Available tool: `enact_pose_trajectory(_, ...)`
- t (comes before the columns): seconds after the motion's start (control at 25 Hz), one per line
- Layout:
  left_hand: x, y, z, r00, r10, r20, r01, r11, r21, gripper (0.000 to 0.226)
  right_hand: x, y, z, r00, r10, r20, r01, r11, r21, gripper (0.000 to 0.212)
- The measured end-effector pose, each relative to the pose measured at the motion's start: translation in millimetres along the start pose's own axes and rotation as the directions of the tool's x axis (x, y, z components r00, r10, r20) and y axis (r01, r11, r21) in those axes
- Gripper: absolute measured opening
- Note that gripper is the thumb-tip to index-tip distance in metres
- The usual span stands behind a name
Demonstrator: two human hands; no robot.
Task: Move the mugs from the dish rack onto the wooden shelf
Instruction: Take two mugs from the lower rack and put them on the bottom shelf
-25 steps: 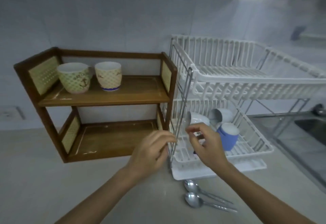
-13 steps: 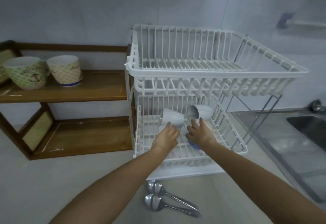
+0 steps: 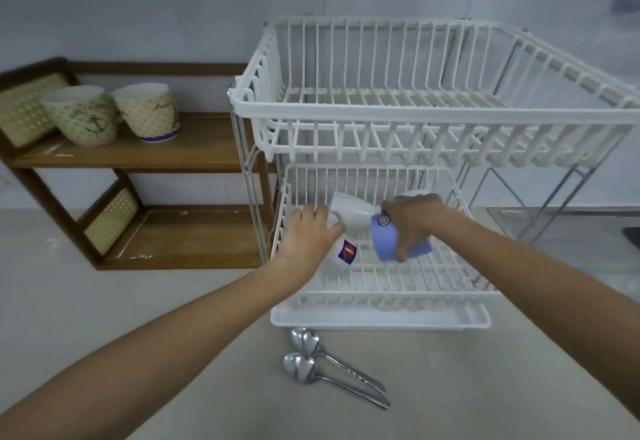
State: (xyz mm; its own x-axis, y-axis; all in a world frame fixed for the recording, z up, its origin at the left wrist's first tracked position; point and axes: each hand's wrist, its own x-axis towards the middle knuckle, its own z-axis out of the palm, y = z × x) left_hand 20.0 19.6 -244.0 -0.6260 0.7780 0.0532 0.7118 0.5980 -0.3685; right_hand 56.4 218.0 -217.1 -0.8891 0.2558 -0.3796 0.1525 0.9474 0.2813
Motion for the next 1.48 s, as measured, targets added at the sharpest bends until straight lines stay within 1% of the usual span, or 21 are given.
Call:
enact_pose_trajectory(0.04, -15, -5, -2, 0.999, -0.024, -0.031, 0.019, 0.989, -0.147, 0.063, -9, 6, -9, 0.999, -0.035, 0.005, 0.033, 0.971, 0.237, 0.081)
enact_pose_trajectory(0.08, -31, -12, -3, 0.999, -0.033, -0.042, 0.018, 0.944, -0.329, 0.069, -16, 13, -9, 0.996, -0.090, -0.009, 0.083, 0.876, 0.474, 0.076)
enact_pose_trajectory(0.12, -50, -21, -4, 0.999, -0.027, -0.043, 0.000, 0.852, -0.523, 0.073, -25, 17, -6, 0.988, -0.153, -0.034, 0.135, 0.722, 0.678, 0.072)
enact_pose_trajectory(0.16, -71, -31, -4, 0.999, -0.022, -0.027, -0.003, 0.720, -0.694, 0.074, -36, 17, 0, 0.974, -0.221, -0.059, 0.171, 0.533, 0.828, 0.070)
enact_pose_trajectory(0.24, -113, -57, 1, 0.999, 0.020, 0.028, 0.018, 0.389, -0.921, 0.069, -55, 6, 15, 0.920, -0.375, -0.111, 0.182, 0.158, 0.971, 0.075)
enact_pose_trajectory(0.28, -135, -74, 10, 0.998, 0.042, 0.056, 0.045, 0.234, -0.971, 0.066, -60, -10, 20, 0.882, -0.451, -0.135, 0.158, 0.015, 0.987, 0.082)
enact_pose_trajectory(0.32, -145, -79, 15, 0.995, 0.064, 0.081, 0.073, 0.121, -0.990, 0.066, -69, -14, 27, 0.844, -0.509, -0.169, 0.140, -0.096, 0.986, 0.088)
enact_pose_trajectory(0.4, -168, -100, 35, 0.991, 0.040, 0.130, 0.131, -0.020, -0.991, 0.070, -75, -47, 30, 0.771, -0.595, -0.228, 0.139, -0.193, 0.971, 0.094)
enact_pose_trajectory(0.52, -194, -148, 74, 0.969, -0.085, 0.232, 0.218, -0.152, -0.964, 0.072, -69, -127, 20, 0.677, -0.669, -0.305, 0.162, -0.269, 0.949, 0.086)
enact_pose_trajectory(0.6, -200, -181, 100, 0.933, -0.196, 0.303, 0.270, -0.180, -0.946, 0.071, -60, -182, 15, 0.699, -0.627, -0.344, 0.158, -0.333, 0.929, 0.080)
enact_pose_trajectory(0.68, -199, -215, 124, 0.882, -0.312, 0.353, 0.313, -0.172, -0.934, 0.071, -45, -232, 9, 0.775, -0.528, -0.347, 0.195, -0.323, 0.926, 0.074)
enact_pose_trajectory(0.72, -196, -230, 135, 0.858, -0.362, 0.364, 0.329, -0.155, -0.931, 0.070, -34, -252, 6, 0.824, -0.448, -0.347, 0.241, -0.277, 0.930, 0.072)
enact_pose_trajectory(0.8, -186, -256, 153, 0.816, -0.444, 0.369, 0.356, -0.116, -0.927, 0.070, -7, -284, -2, 0.908, -0.253, -0.335, 0.322, -0.092, 0.942, 0.074)
enact_pose_trajectory(0.84, -179, -268, 162, 0.792, -0.482, 0.374, 0.374, -0.100, -0.922, 0.072, 8, -297, -9, 0.929, -0.160, -0.334, 0.339, 0.010, 0.941, 0.079)
enact_pose_trajectory(0.96, -153, -289, 185, 0.722, -0.578, 0.380, 0.420, -0.069, -0.905, 0.073, 52, -324, -32, 0.929, 0.023, -0.370, 0.353, 0.255, 0.900, 0.093)
enact_pose_trajectory(1.04, -136, -297, 198, 0.698, -0.616, 0.365, 0.435, -0.040, -0.900, 0.069, 79, -335, -48, 0.909, 0.090, -0.407, 0.337, 0.414, 0.845, 0.093)
enact_pose_trajectory(1.12, -121, -303, 209, 0.676, -0.642, 0.362, 0.471, -0.002, -0.882, 0.068, 102, -344, -58, 0.910, 0.143, -0.389, 0.270, 0.507, 0.819, 0.093)
enact_pose_trajectory(1.2, -111, -307, 221, 0.648, -0.663, 0.376, 0.503, 0.001, -0.864, 0.068, 122, -355, -59, 0.919, 0.209, -0.335, 0.203, 0.479, 0.854, 0.095)
enact_pose_trajectory(1.28, -101, -310, 233, 0.635, -0.677, 0.371, 0.514, 0.011, -0.858, 0.066, 140, -369, -55, 0.926, 0.268, -0.266, 0.152, 0.379, 0.913, 0.097)
enact_pose_trajectory(1.32, -96, -311, 237, 0.632, -0.683, 0.365, 0.510, 0.013, -0.860, 0.066, 148, -375, -54, 0.929, 0.285, -0.238, 0.133, 0.342, 0.930, 0.098)
enact_pose_trajectory(1.48, -82, -317, 251, 0.634, -0.681, 0.366, 0.510, 0.013, -0.860, 0.067, 175, -400, -53, 0.932, 0.302, -0.199, 0.115, 0.275, 0.955, 0.097)
